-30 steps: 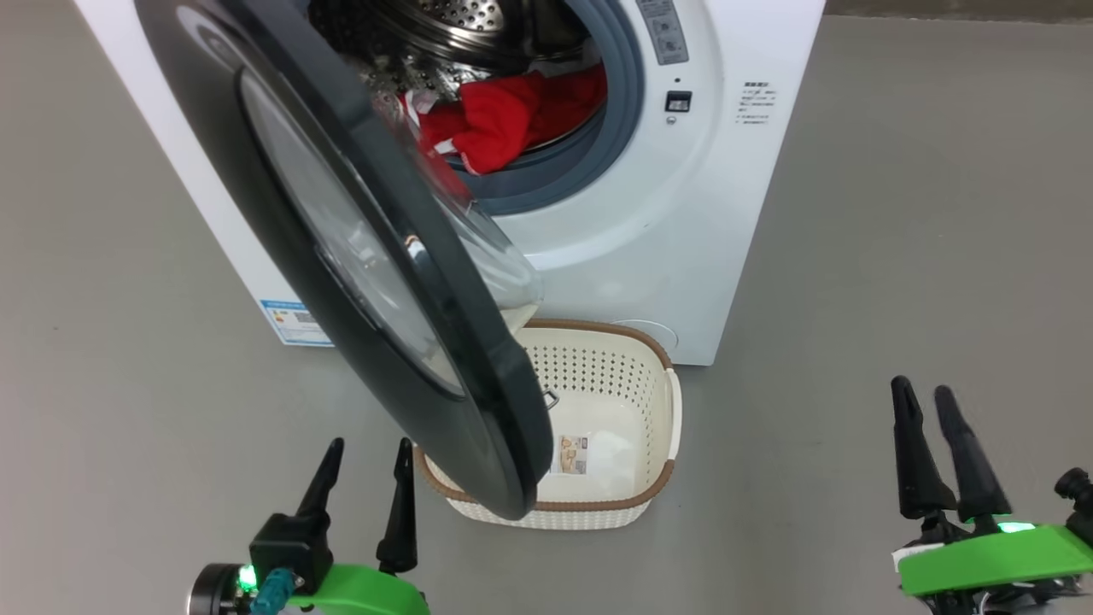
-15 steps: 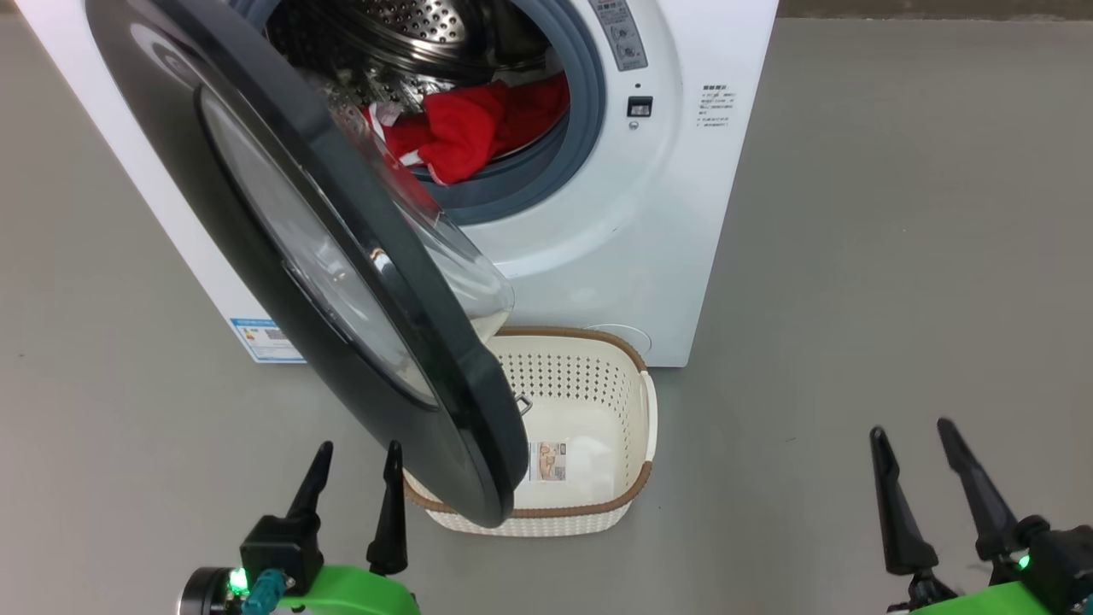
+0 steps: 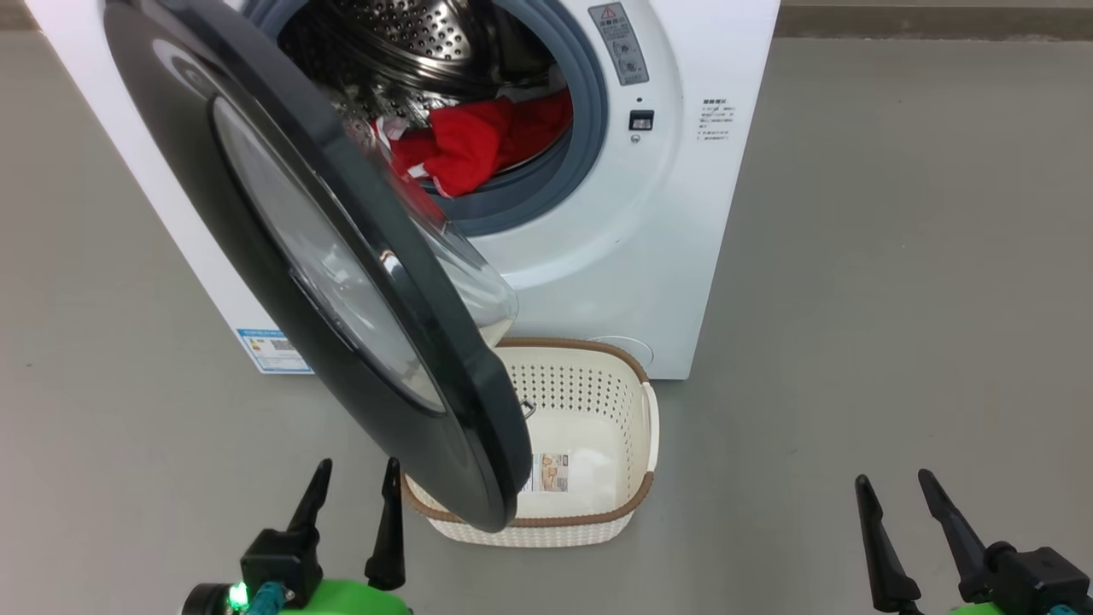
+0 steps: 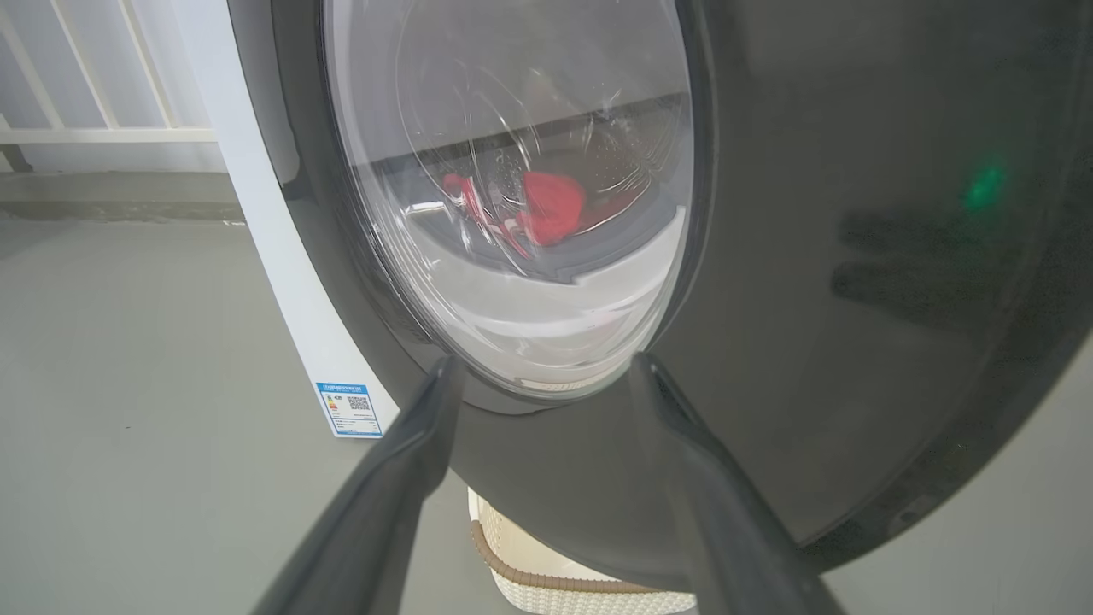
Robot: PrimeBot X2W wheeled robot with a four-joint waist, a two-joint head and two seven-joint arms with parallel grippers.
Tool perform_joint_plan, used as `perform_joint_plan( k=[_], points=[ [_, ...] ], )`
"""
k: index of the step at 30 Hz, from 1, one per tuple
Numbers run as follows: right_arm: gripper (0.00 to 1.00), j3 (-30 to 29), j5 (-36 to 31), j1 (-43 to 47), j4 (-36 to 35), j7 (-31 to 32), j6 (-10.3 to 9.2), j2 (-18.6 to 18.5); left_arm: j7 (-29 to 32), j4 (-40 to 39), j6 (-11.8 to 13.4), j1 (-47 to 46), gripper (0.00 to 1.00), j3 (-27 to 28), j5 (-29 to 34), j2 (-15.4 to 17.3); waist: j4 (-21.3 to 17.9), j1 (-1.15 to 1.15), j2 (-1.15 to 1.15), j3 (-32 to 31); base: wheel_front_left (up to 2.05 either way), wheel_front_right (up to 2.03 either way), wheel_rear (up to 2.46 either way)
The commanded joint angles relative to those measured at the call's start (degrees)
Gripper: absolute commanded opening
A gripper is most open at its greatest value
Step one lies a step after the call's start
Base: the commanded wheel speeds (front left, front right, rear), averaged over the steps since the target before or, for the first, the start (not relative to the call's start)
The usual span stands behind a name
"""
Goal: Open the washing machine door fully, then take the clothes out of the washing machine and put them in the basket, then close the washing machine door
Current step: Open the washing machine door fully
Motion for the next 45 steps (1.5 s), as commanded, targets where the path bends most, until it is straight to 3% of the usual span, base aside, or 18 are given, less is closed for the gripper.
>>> perform_joint_plan(
  k=[1, 19, 21, 33, 38, 45],
  points=[
    [1.0, 1.62, -0.28, -0.83, -0.91, -0.37, 0.2, -0.8, -0.53, -0.94, -0.11, -0.38, 1.0, 2.1, 0.82, 0.66, 0.1, 0.0, 0.0, -0.17, 0.0, 0.0, 0.0],
    [1.0, 2.8, 0.21, -0.91, 0.67, -0.37, 0.2, -0.79, -0.53, -0.43, -0.26, 0.16, 0.97, 2.03, 0.64, 0.63, 0.07, 0.0, 0.0, -0.95, 0.0, 0.0, 0.0],
    [1.0, 2.8, 0.29, -0.86, 0.74, -0.37, 0.2, -0.79, -0.53, -0.34, -0.21, 0.24, 0.0, 1.95, 0.7, 0.63, 0.08, 0.0, 0.0, -0.97, 0.0, 0.0, 0.0],
    [1.0, 2.76, 0.25, -1.0, 0.96, -0.37, 0.2, -0.79, -0.53, -3.99, 0.29, -0.41, 0.0, 2.98, 0.83, 0.63, 0.28, 0.0, 0.0, -1.16, 0.0, 0.0, 0.0],
    [1.0, 2.72, 0.32, -0.91, 1.01, -0.37, 0.2, -0.79, -0.53, -10.14, 0.94, -0.95, 0.0, 4.72, 1.95, 1.07, 0.43, 0.0, 0.0, -1.59, 0.0, 0.0, 0.0],
    [1.0, 2.49, 0.16, -0.87, 1.37, -0.37, 0.2, -0.79, -0.53, -26.82, 1.56, -3.29, 0.0, 6.27, 5.19, 1.52, 0.84, 0.0, 0.0, -2.12, 0.0, 0.0, 0.0]
  ],
)
